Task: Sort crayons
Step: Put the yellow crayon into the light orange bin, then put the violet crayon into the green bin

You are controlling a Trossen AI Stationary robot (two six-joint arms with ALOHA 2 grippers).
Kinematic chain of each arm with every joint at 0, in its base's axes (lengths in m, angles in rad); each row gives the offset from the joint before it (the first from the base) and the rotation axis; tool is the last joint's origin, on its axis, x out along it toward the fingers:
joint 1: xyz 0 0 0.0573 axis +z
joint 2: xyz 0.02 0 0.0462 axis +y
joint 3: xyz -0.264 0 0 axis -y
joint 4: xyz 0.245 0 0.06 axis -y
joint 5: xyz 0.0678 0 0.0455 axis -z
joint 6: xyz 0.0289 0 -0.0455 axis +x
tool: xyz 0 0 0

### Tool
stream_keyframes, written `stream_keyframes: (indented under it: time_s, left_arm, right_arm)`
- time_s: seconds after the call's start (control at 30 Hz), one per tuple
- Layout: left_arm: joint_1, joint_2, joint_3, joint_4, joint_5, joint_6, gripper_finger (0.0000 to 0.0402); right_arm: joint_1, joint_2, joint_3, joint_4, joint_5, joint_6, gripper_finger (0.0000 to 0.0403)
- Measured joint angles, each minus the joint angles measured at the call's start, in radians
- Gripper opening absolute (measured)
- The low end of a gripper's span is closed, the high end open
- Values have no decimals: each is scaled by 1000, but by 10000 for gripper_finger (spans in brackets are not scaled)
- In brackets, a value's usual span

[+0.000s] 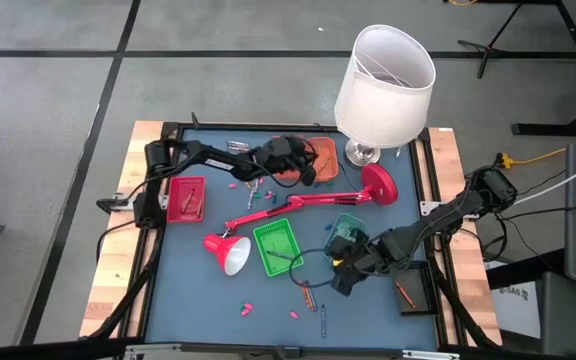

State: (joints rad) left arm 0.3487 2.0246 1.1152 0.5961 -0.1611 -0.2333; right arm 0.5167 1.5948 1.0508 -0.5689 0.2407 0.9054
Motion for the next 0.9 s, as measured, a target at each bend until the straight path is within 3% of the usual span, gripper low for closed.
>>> stream_keyframes:
  time_s: [0.23, 0.43, 0.67, 0.9]
  left_arm:
    - [6, 45, 0, 42, 74, 0, 9]
    - [7, 45, 0, 46, 74, 7, 59]
    - [5, 45, 0, 47, 74, 7, 114]
    - [2, 21, -2, 43, 79, 20, 125]
  right_arm:
    - [0, 0, 0, 162, -89, -23, 138]
    - [38, 0, 0, 289, -167, 19, 138]
    - [131, 0, 1, 374, -147, 270, 138]
    - [212, 0, 1, 398, -143, 533, 138]
